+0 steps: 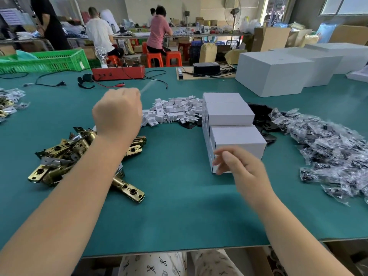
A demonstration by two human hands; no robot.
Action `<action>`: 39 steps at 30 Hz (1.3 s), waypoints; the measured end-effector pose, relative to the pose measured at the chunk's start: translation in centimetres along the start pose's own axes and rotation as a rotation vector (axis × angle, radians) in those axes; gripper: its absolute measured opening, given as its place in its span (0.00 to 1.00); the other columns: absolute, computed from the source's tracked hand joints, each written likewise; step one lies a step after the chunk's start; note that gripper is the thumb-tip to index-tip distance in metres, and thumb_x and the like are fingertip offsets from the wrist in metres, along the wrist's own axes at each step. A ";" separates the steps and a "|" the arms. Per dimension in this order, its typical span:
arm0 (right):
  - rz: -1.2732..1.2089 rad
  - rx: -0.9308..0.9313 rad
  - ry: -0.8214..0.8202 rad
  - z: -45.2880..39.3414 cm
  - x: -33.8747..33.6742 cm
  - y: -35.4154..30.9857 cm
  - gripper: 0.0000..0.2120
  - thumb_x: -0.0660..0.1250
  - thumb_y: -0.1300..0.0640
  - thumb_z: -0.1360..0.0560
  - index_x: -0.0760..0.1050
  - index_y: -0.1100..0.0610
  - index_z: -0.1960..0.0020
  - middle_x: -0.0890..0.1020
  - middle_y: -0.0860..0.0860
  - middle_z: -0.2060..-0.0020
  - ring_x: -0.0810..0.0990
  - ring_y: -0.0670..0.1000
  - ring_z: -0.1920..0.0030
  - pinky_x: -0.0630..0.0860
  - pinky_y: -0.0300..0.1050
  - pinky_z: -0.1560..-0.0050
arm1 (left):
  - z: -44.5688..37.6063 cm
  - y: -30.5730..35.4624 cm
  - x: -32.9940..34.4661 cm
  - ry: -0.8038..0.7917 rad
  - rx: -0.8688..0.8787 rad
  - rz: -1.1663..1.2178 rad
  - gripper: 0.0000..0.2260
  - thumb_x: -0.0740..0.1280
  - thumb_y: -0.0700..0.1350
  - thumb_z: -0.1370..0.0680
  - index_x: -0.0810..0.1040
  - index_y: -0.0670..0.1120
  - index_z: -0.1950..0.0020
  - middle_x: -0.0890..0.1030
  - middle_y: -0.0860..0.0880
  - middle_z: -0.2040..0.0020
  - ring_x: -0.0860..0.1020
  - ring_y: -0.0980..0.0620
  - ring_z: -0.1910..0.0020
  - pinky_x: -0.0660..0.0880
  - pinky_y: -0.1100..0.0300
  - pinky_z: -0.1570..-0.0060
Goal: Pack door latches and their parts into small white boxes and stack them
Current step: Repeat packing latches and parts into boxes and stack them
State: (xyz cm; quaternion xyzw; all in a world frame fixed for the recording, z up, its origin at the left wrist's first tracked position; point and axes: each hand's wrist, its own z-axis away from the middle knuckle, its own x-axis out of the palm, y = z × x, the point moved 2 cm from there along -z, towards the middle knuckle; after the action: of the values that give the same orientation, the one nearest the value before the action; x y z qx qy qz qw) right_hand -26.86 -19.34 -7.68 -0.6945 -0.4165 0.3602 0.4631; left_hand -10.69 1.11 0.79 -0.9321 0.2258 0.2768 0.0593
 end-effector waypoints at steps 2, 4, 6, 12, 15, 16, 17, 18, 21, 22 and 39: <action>-0.220 0.327 -0.157 -0.6 1.7 0.1 0.19 0.64 0.47 0.26 0.75 0.57 0.40 0.85 0.51 0.57 0.83 0.52 0.61 0.79 0.44 0.59 | 2.6 2.2 -2.8 0.083 0.123 0.020 0.12 0.62 0.38 0.21 0.78 0.40 0.63 0.75 0.43 0.72 0.69 0.47 0.73 0.64 0.59 0.77; -0.516 0.600 -0.262 -1.1 3.3 0.1 0.32 0.64 0.38 0.30 0.68 0.58 0.34 0.83 0.58 0.48 0.84 0.57 0.53 0.82 0.51 0.57 | 5.9 4.0 -5.0 0.132 0.264 0.002 0.10 0.65 0.39 0.22 0.80 0.42 0.63 0.76 0.46 0.71 0.73 0.46 0.73 0.66 0.58 0.77; -0.802 0.754 -0.331 -1.4 4.5 0.3 0.39 0.64 0.34 0.35 0.64 0.57 0.33 0.78 0.64 0.42 0.83 0.62 0.49 0.81 0.59 0.54 | 9.4 5.3 -6.1 0.126 0.391 0.079 0.05 0.68 0.38 0.24 0.84 0.41 0.57 0.81 0.47 0.66 0.77 0.47 0.71 0.73 0.58 0.76; -1.170 0.856 -0.295 -1.7 7.9 2.5 0.39 0.70 0.35 0.35 0.71 0.60 0.33 0.76 0.65 0.42 0.76 0.68 0.44 0.73 0.66 0.42 | 14.1 7.0 -5.5 -0.254 0.432 0.523 0.08 0.67 0.45 0.24 0.85 0.43 0.56 0.84 0.50 0.60 0.82 0.52 0.63 0.79 0.57 0.66; -1.155 0.778 -0.370 -1.7 8.4 3.3 0.33 0.68 0.36 0.33 0.77 0.60 0.39 0.79 0.63 0.44 0.79 0.63 0.45 0.75 0.60 0.41 | 12.9 5.3 -4.1 -0.579 -0.095 0.738 0.20 0.63 0.60 0.26 0.82 0.49 0.43 0.83 0.56 0.49 0.78 0.60 0.56 0.77 0.61 0.53; -1.136 0.753 -0.385 -1.7 8.4 3.5 0.33 0.66 0.35 0.32 0.78 0.60 0.39 0.80 0.63 0.44 0.80 0.63 0.45 0.75 0.59 0.41 | 12.3 4.4 -3.0 -0.639 -0.177 0.657 0.25 0.64 0.62 0.28 0.76 0.51 0.35 0.78 0.58 0.42 0.75 0.62 0.52 0.72 0.65 0.48; -1.114 0.738 -0.385 -1.8 8.4 3.7 0.34 0.66 0.34 0.32 0.78 0.60 0.38 0.79 0.63 0.43 0.80 0.63 0.45 0.73 0.60 0.39 | 11.8 3.7 -1.9 -0.732 -0.205 0.578 0.33 0.67 0.64 0.30 0.69 0.51 0.28 0.72 0.60 0.38 0.72 0.62 0.47 0.66 0.66 0.45; -1.093 0.729 -0.381 -1.8 8.4 3.8 0.34 0.65 0.33 0.32 0.79 0.59 0.39 0.79 0.63 0.43 0.80 0.63 0.45 0.72 0.59 0.37 | 11.3 3.3 -0.9 -0.860 -0.229 0.567 0.41 0.69 0.66 0.33 0.63 0.51 0.25 0.69 0.60 0.36 0.70 0.61 0.42 0.63 0.65 0.41; -1.041 0.689 -0.396 -1.9 8.3 3.9 0.30 0.62 0.33 0.29 0.83 0.58 0.47 0.83 0.58 0.48 0.82 0.58 0.47 0.77 0.54 0.42 | 10.5 3.7 1.1 -1.101 -0.279 0.689 0.48 0.71 0.69 0.38 0.61 0.51 0.23 0.70 0.59 0.37 0.73 0.56 0.40 0.71 0.58 0.39; -1.035 0.684 -0.387 -2.0 8.2 3.9 0.29 0.62 0.34 0.29 0.84 0.58 0.49 0.84 0.57 0.49 0.83 0.57 0.48 0.78 0.52 0.45 | 10.5 4.0 1.5 -1.096 -0.254 0.667 0.47 0.71 0.69 0.38 0.62 0.51 0.24 0.71 0.59 0.38 0.73 0.56 0.40 0.72 0.57 0.40; -0.940 0.571 -0.408 -2.2 6.9 4.4 0.36 0.59 0.27 0.33 0.82 0.57 0.46 0.82 0.57 0.47 0.80 0.59 0.43 0.73 0.57 0.40 | 11.3 3.8 2.0 -1.088 -0.178 0.981 0.31 0.75 0.61 0.39 0.62 0.84 0.46 0.74 0.76 0.48 0.77 0.68 0.50 0.69 0.79 0.59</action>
State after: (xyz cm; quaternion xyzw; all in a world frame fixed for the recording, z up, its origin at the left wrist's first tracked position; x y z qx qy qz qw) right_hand -21.07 -14.78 -11.94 -0.1995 -0.6470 0.3403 0.6526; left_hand -16.47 -0.44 -9.76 -0.4562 0.5321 0.7119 -0.0439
